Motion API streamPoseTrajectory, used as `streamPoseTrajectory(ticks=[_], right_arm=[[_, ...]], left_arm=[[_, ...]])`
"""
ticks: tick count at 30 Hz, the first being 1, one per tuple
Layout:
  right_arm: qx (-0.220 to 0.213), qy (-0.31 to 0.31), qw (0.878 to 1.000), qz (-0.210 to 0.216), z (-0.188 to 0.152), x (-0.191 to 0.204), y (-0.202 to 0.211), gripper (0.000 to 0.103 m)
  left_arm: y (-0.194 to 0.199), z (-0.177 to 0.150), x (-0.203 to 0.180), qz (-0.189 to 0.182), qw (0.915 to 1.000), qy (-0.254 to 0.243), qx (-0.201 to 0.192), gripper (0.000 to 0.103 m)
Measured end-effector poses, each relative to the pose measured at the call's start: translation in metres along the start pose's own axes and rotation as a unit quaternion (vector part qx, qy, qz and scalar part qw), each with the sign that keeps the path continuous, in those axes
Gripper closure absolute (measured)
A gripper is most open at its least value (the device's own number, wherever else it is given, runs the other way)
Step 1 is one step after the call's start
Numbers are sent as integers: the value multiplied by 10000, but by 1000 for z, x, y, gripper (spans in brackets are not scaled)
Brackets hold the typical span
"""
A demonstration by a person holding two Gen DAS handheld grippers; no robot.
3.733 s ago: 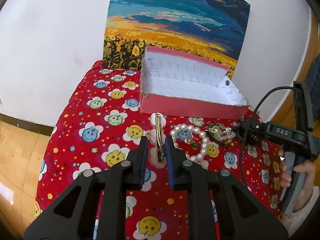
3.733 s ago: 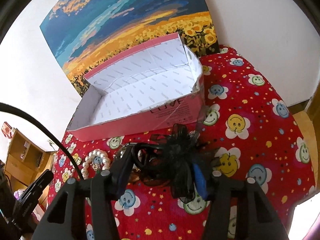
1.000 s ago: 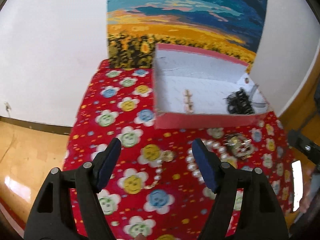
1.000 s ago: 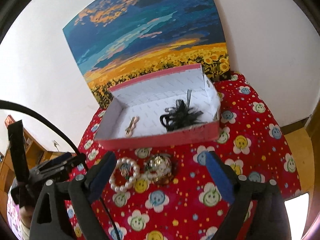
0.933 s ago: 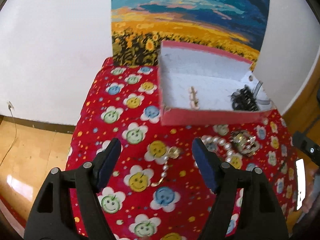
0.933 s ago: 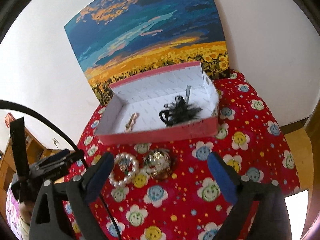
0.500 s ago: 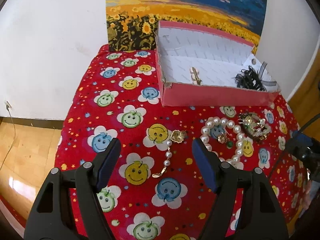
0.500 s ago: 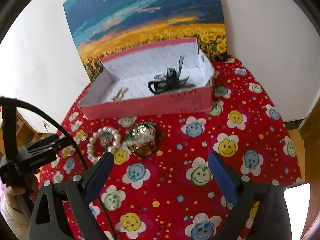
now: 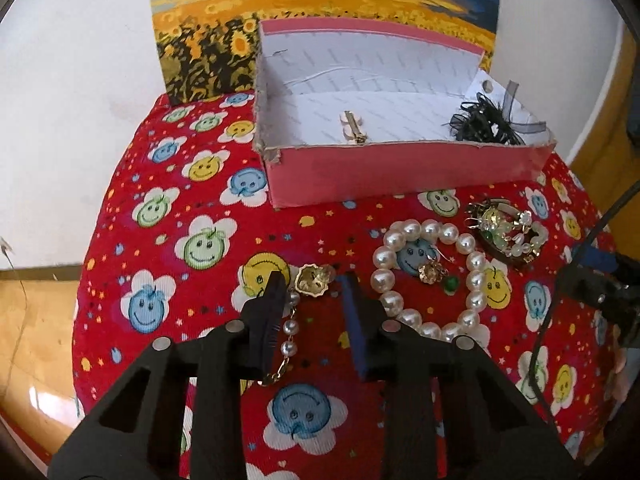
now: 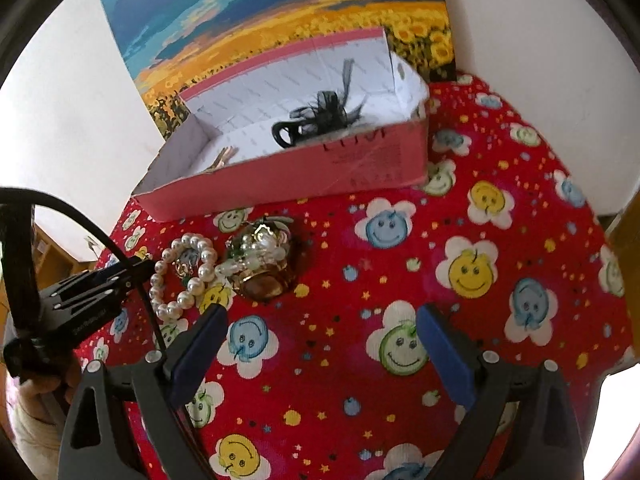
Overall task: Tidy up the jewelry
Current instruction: 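Grasp the gold pearl-drop earring beside the pearl bracelet with the left gripper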
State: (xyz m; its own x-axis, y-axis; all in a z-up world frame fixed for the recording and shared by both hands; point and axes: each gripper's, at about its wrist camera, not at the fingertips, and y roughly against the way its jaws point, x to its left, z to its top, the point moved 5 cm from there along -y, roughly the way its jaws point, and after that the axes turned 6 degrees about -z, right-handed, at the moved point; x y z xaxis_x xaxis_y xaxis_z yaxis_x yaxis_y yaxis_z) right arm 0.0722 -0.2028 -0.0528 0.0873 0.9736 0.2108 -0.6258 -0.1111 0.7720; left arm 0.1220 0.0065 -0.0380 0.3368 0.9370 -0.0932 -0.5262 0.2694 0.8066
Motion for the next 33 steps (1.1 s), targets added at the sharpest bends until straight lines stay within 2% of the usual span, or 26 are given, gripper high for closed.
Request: streamPoseTrajectory(ticks=[5,10,14,15,16,19,22,26,29,33], right_arm=[[12,-3,10000,61,-1,1,-1,0],[82,46,9999,92,-1,2,-2,0],[14,-206,9994,275,0,-4,0,0],[-33,-305,9989,345,0,-6,1,0],[-45,-332,9987,388,0,-7,2,0],[28,-323,9988,376,1,-7,3,1],[-17,-358,9987,350,3,-5,9,17],[-347,327,9987,173,9,16,22,33],[-436,878,9951,126,11,36,26,42],[-380,1664,9851,-221,12,56,19,46]], left_arm=[[-5,2,0,5,10000,-54,-57,76],[-6,4,-1,85,9999,-100,-24,76],[-7,5,0,60,10000,-22,33,76],[-6,5,1,47,10000,0,23,77],[-6,5,0,23,10000,1,1,86],[-3,3,-3,-41,10000,-8,-68,87],[4,0,-6,-185,9997,21,-151,87],[19,2,-4,-234,9990,127,-347,87],[29,2,2,-277,9983,293,-429,87],[40,1,9,-320,9969,462,-558,87]])
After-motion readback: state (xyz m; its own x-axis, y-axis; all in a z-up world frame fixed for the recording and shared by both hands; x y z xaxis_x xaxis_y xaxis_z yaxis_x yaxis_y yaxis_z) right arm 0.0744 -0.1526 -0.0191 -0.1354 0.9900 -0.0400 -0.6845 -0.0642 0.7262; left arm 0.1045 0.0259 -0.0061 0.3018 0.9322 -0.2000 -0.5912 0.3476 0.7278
